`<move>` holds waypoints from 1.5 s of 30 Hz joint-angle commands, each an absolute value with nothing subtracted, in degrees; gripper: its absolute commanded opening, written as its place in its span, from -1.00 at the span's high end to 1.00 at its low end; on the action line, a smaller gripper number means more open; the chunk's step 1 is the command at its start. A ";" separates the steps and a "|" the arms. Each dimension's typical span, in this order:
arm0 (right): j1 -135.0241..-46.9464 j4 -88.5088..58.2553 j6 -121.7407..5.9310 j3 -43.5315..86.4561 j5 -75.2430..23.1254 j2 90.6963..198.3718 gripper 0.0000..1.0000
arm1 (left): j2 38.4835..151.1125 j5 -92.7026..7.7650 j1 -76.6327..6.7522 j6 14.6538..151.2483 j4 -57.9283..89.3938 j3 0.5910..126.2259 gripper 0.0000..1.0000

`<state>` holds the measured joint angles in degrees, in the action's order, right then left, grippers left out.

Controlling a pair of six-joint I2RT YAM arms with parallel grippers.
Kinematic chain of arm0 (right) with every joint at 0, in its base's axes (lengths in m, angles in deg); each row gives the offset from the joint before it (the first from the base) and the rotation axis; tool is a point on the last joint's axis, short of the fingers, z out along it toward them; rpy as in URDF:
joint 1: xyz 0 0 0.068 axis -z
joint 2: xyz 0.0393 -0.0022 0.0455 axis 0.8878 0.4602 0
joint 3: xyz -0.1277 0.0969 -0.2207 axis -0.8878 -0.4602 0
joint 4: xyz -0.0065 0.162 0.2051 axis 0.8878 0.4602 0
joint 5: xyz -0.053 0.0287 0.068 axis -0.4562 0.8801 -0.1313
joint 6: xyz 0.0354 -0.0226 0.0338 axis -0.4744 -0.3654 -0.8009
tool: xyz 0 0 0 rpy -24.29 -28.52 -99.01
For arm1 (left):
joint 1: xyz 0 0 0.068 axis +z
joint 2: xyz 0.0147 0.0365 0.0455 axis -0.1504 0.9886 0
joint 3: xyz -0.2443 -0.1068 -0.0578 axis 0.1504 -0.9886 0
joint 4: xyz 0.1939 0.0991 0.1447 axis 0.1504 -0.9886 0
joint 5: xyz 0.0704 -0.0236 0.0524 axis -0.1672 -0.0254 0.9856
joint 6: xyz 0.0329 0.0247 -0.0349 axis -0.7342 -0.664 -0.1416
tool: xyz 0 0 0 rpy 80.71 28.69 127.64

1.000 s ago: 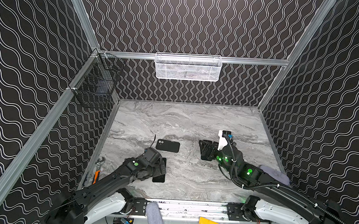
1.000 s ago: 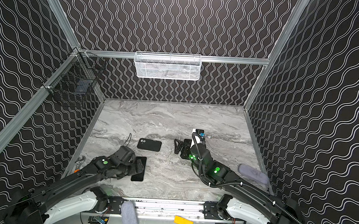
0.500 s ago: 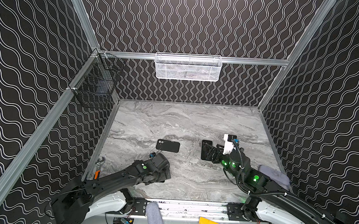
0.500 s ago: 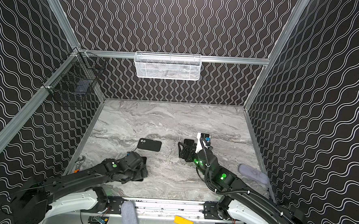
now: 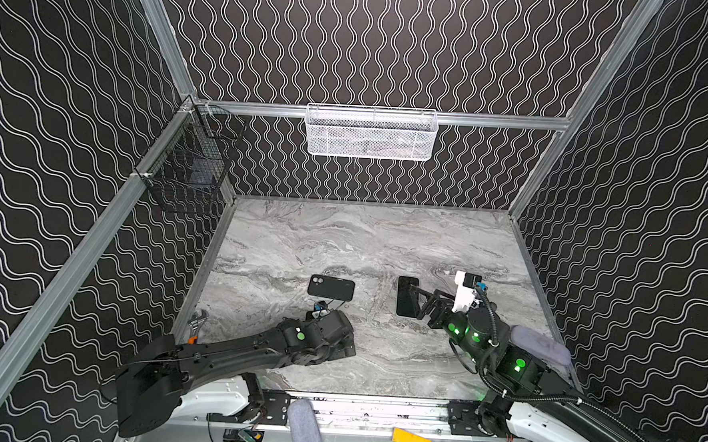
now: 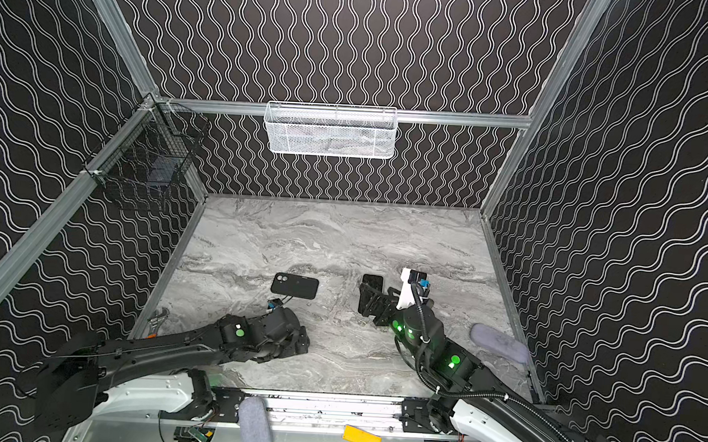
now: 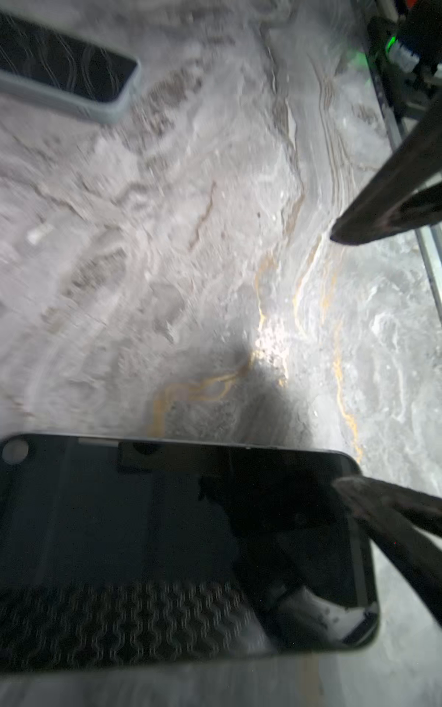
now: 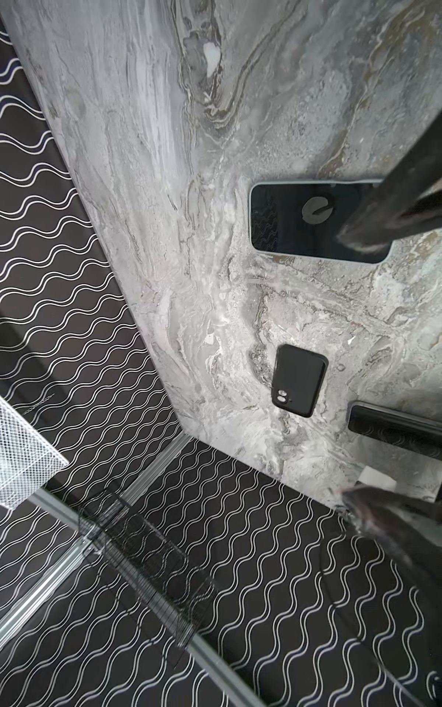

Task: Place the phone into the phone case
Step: 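Grasp the black-screened phone edge with the left gripper and lift it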

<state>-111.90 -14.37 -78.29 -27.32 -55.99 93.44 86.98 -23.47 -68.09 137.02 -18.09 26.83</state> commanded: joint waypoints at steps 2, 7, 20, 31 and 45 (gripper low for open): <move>-111.89 -13.18 -80.25 -28.51 -57.37 91.14 -0.99 | 83.77 -14.26 -68.20 140.06 -29.37 27.29 -0.97; -111.87 -13.40 -80.63 -29.30 -57.86 90.10 -0.99 | 82.63 -12.12 -66.59 138.79 -32.70 25.43 -0.97; -111.83 -14.13 -78.92 -28.29 -57.82 91.81 -0.99 | 85.93 -17.41 -63.26 132.09 -18.82 19.34 -0.97; -111.82 -13.90 -78.65 -27.71 -58.26 91.82 -0.99 | 89.48 -24.13 -63.66 131.43 -8.20 17.82 -0.97; -111.82 -10.16 -76.85 -26.02 -61.15 88.77 -0.99 | 101.67 -29.76 -67.51 124.22 -1.21 27.01 -0.97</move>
